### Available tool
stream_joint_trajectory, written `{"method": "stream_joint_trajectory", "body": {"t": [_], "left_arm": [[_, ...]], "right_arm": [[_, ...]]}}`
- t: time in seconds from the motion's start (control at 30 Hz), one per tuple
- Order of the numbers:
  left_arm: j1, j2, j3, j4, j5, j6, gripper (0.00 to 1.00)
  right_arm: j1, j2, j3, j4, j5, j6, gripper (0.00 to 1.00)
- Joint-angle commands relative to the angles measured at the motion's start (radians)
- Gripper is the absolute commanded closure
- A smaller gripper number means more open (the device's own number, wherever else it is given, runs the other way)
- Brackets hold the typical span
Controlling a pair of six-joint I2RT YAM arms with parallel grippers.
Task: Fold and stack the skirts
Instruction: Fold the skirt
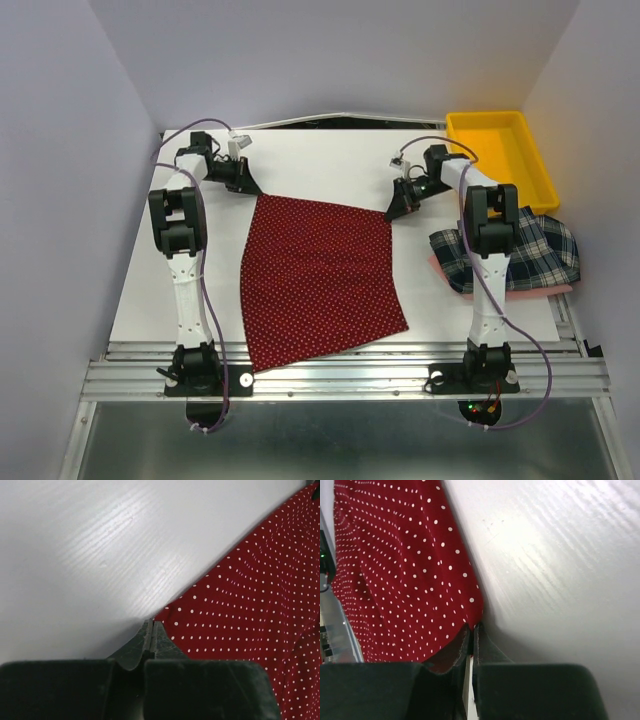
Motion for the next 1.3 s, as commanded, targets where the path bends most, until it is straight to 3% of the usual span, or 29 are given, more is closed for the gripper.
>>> {"method": "stream_joint_trajectory", "body": {"t": [0.0,0.37,0.57,0.87,0.93,0.97,1.17,1.27], "left_arm": [[0.003,-0.048,0.091,0.105,-0.003,-0.089,1.0],[0.02,-0.094,0.213,0.25,-0.063,-0.135,1.0],[0.026,-0.202,0.203,0.195,-0.097,0.044,1.0],[0.02,-0.488,-0.119,0.044,-0.134,0.414,1.0],[0.02,-0.615,-0.295,0.027,-0.138,0.509,1.0],[0.02,-0.649,-0.296,0.029,-0.146,0.533,1.0],[0.014,-0.897,-0.662,0.009,-0.187,0.702,1.0],[0.013,-0.994,-0.768,-0.023,-0.203,0.777,1.0]], "right_arm": [[0.008,0.025,0.09,0.06,0.068,0.049,0.99],[-0.01,0.018,0.258,0.169,0.129,0.14,0.99],[-0.019,-0.098,0.221,0.269,0.155,0.12,0.99],[-0.019,-0.323,-0.09,0.341,0.14,-0.056,0.99],[-0.019,-0.391,-0.171,0.341,0.134,-0.104,0.99],[-0.009,-0.414,-0.202,0.343,0.132,-0.124,0.99],[0.019,-0.652,-0.53,0.424,0.169,-0.263,0.99],[0.052,-0.78,-0.656,0.485,0.194,-0.316,0.99]]}}
